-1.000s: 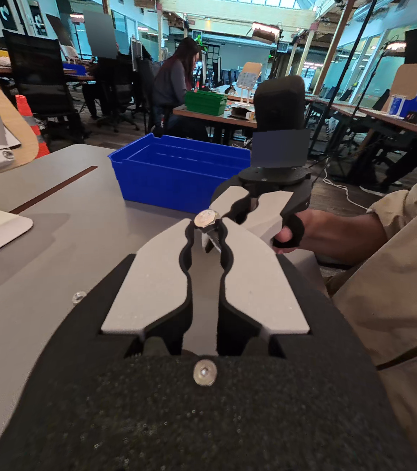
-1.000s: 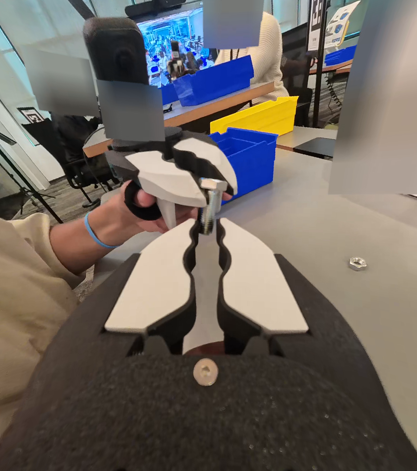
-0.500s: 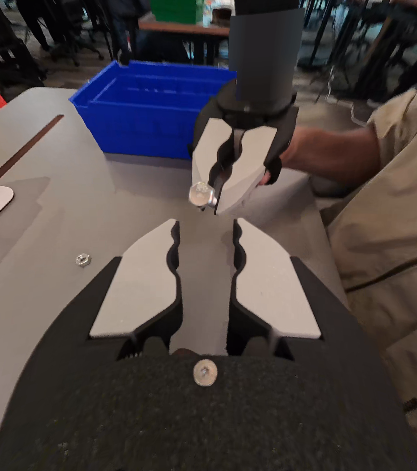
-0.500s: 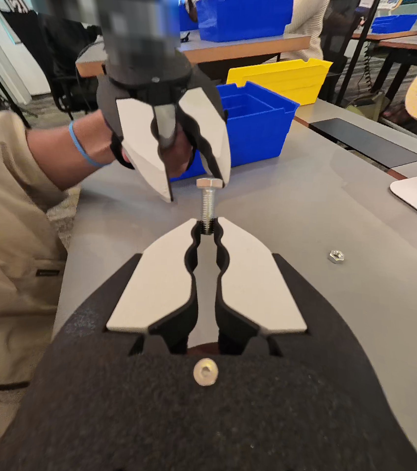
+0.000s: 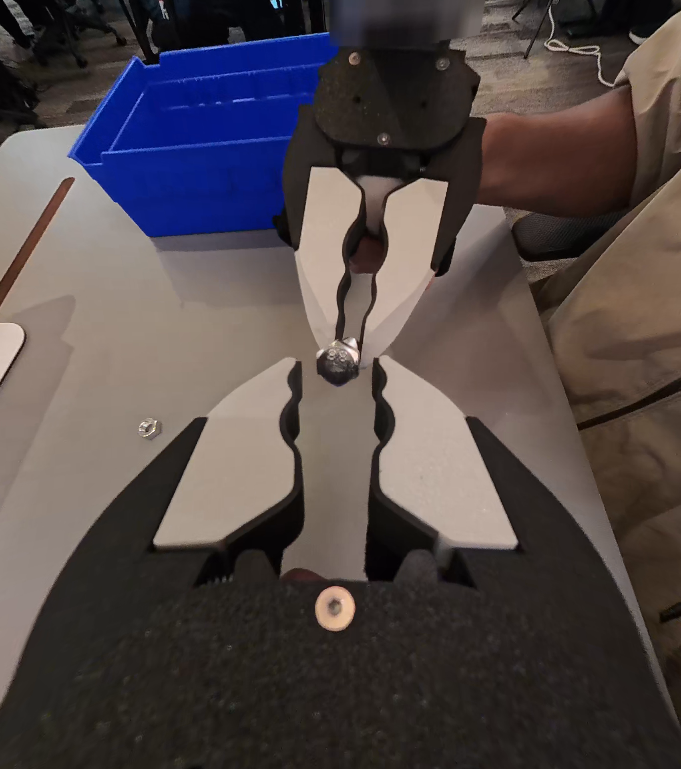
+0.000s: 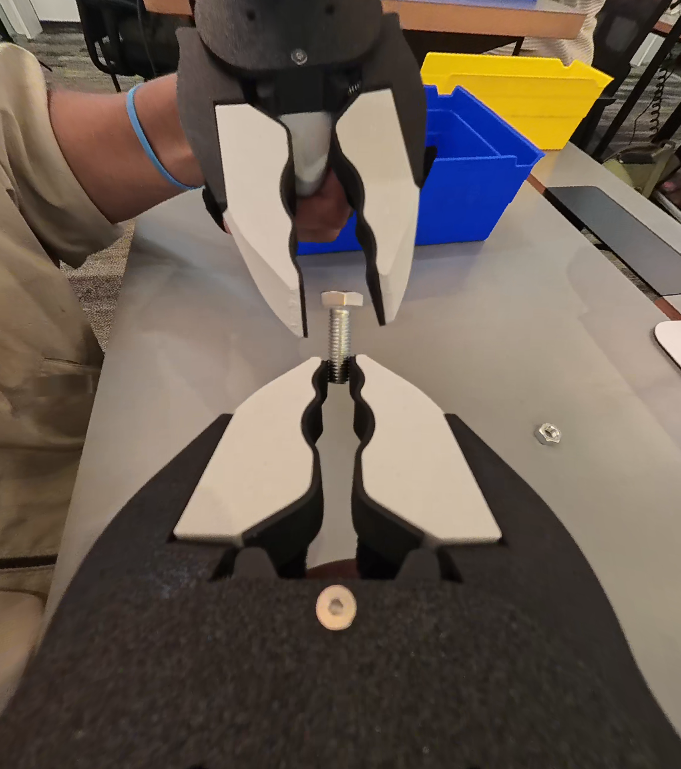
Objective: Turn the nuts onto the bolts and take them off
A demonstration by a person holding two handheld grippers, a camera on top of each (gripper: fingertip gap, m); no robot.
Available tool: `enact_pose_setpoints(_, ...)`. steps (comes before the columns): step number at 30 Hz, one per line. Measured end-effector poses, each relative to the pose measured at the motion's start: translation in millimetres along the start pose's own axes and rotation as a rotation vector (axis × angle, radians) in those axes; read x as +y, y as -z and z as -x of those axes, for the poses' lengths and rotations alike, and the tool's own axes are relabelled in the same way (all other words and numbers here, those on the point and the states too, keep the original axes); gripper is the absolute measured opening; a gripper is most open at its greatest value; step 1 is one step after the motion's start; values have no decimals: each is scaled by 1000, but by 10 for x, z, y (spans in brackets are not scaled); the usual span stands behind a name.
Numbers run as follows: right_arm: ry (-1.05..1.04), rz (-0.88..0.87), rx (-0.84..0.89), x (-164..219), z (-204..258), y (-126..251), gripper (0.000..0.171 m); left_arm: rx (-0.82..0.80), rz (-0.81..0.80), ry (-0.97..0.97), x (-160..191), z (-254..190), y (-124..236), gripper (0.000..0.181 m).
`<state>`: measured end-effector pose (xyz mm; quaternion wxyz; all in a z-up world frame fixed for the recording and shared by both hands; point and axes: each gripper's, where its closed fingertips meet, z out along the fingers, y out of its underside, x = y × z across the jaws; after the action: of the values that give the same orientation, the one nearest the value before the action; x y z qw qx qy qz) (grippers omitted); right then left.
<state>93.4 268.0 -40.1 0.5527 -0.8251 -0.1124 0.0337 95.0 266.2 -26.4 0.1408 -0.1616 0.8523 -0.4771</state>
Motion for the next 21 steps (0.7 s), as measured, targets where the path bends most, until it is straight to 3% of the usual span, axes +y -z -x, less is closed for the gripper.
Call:
enact_pose_setpoints(4,6,5,-7,-1,13,-12,10,21,-21,16,-10,-20,15,18)
enact_pose_setpoints(9,2,-1,-15,-10,15,-13,10,35,-66,68,-4,-19,21,18)
enact_pose_setpoints(13,-37,-85,-11,-71,4,27,11,7,-169,90,-57,-13,62,18)
enact_pose_setpoints(15,-76,-116,-10,-60,-7,43,20,-24,-236,97,-94,12,97,18)
enact_pose_setpoints(21,-291,-305,-71,-108,37,67,25,-31,-389,137,-124,26,147,18)
